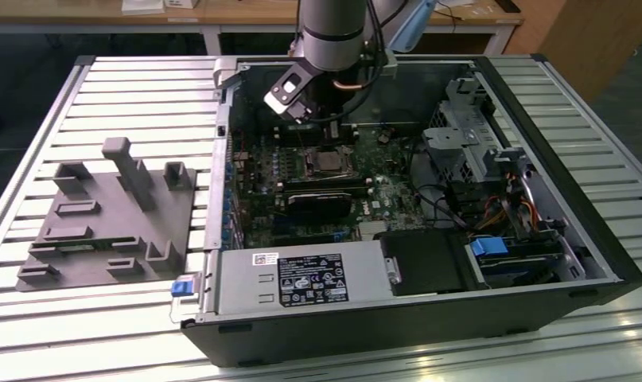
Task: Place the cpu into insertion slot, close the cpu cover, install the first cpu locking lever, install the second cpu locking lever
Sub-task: 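Close the cpu cover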
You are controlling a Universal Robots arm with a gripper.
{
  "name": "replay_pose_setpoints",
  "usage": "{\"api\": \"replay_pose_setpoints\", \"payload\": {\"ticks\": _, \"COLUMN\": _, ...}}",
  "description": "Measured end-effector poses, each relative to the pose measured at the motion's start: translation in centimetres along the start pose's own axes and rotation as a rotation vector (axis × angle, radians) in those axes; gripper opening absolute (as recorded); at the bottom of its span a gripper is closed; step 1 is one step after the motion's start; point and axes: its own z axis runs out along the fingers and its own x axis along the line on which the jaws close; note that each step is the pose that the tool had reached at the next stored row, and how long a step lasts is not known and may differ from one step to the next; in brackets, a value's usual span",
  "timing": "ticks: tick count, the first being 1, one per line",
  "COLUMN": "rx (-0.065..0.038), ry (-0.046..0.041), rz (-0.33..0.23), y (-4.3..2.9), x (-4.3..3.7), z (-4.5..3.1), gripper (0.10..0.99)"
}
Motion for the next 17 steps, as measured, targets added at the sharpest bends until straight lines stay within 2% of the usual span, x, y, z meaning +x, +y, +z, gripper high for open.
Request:
{"api": "replay_pose_setpoints", "payload": {"ticks": 11, "rx": 0.0, "ry": 0.0, "rz": 0.0, "y": -1.29, "x": -0.02, "z": 0.69, "gripper": 0.114}}
{"api": "replay_pose_setpoints", "payload": {"ticks": 17, "rx": 0.0, "ry": 0.0, "rz": 0.0, "y": -1.44, "x": -0.04, "z": 1.38, "gripper": 0.114}}
